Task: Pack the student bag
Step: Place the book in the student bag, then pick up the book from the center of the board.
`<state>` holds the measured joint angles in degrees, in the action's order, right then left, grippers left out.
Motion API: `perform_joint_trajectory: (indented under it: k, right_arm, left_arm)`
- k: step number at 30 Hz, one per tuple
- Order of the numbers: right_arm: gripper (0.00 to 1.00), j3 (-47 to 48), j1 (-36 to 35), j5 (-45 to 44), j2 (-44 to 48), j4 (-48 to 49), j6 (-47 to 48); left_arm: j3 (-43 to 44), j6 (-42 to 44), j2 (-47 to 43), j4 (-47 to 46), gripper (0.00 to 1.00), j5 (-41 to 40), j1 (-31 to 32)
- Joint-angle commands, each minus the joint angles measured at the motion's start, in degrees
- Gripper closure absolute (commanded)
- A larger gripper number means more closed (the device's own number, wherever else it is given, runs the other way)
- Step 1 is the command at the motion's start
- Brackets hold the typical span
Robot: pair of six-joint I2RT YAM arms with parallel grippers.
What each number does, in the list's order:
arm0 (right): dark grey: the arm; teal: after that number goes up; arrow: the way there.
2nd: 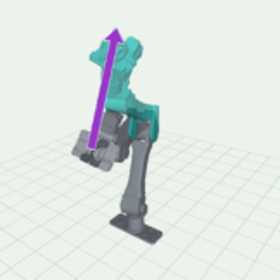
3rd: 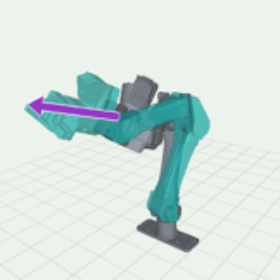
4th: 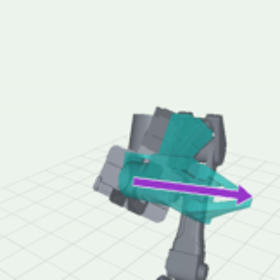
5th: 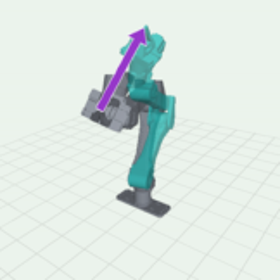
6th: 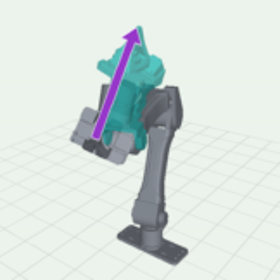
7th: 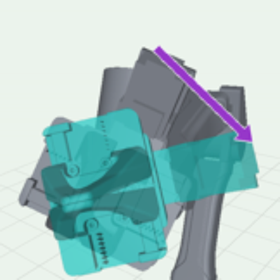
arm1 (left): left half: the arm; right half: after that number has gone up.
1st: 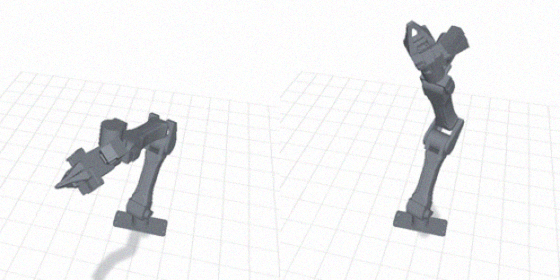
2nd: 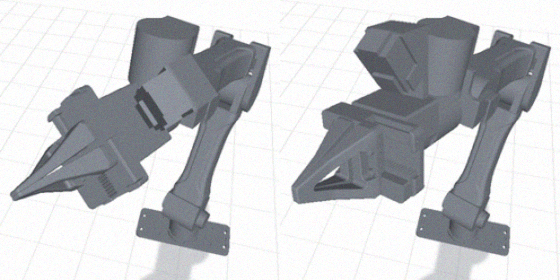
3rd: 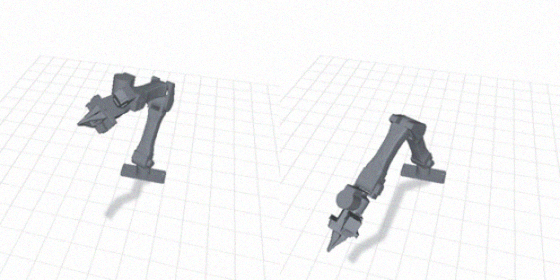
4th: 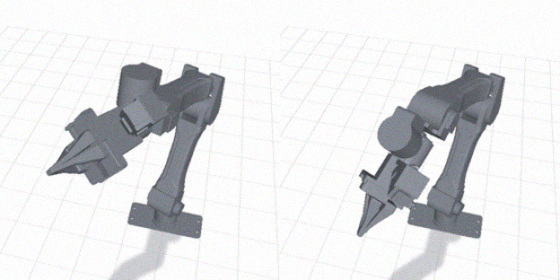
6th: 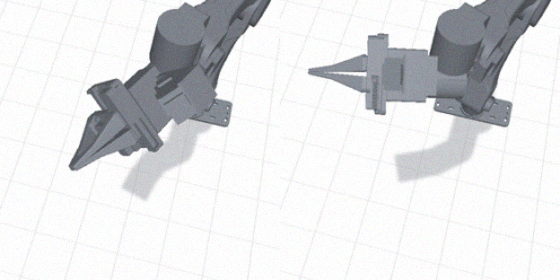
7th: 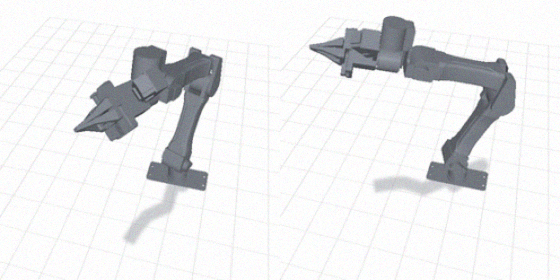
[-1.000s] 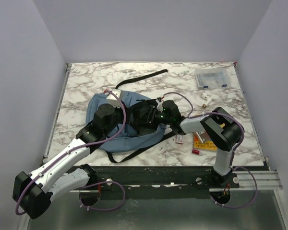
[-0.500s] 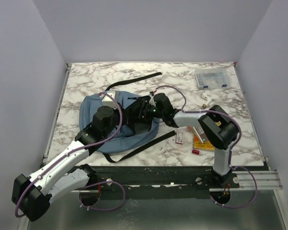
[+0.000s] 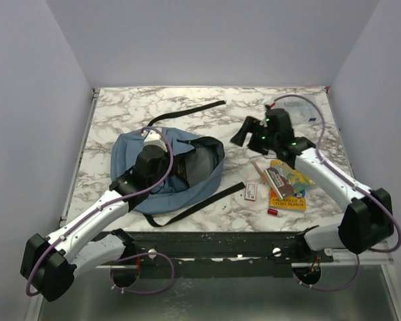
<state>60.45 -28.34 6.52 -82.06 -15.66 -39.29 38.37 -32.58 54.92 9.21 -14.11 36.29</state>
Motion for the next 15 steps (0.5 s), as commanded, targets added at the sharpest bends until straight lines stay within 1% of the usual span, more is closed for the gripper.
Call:
perform_joint_trajectory:
  k: [1,4,5,6,7,8,10,13,15]
  right_arm:
    - [0.13,-3.0,13.2,-5.2,7.7,-9.6,4.9]
    - [0.06,-7.4,24.1,-4.7,12.3,-10.1,3.9]
    - [0.06,-8.9,27.7,-3.8,13.7,-10.2,3.5]
    - [0.06,-10.5,33.4,-3.0,14.7,-10.0,2.9]
    - [0.05,-12.6,37.4,-1.2,16.1,-9.0,2.7]
    - [0.05,-14.4,43.1,0.7,16.9,-7.9,2.6]
    - [0.05,-18.9,52.3,4.3,18.2,-5.1,2.2]
    - [0.06,-24.2,63.8,12.4,18.0,1.3,0.9]
    - [0.07,-27.2,69.1,16.8,17.4,5.8,-0.1]
  left_arm:
    - [2.3,-0.3,2.1,3.2,1.0,10.2,-0.3]
    - [3.5,-0.1,3.8,4.5,1.0,16.0,-0.4]
    - [4.0,-0.1,4.4,5.0,1.0,18.4,-0.5]
    - [4.7,0.1,5.2,5.3,1.0,20.6,-0.6]
    - [5.2,0.5,5.8,5.5,1.0,23.9,-0.6]
    - [5.7,0.8,6.5,5.5,1.0,27.5,-0.6]
    - [6.7,0.7,7.7,5.4,1.0,32.9,-0.7]
    - [8.5,0.3,10.1,6.4,1.0,38.0,-0.9]
    - [10.0,0.2,12.0,7.8,0.96,40.8,-1.2]
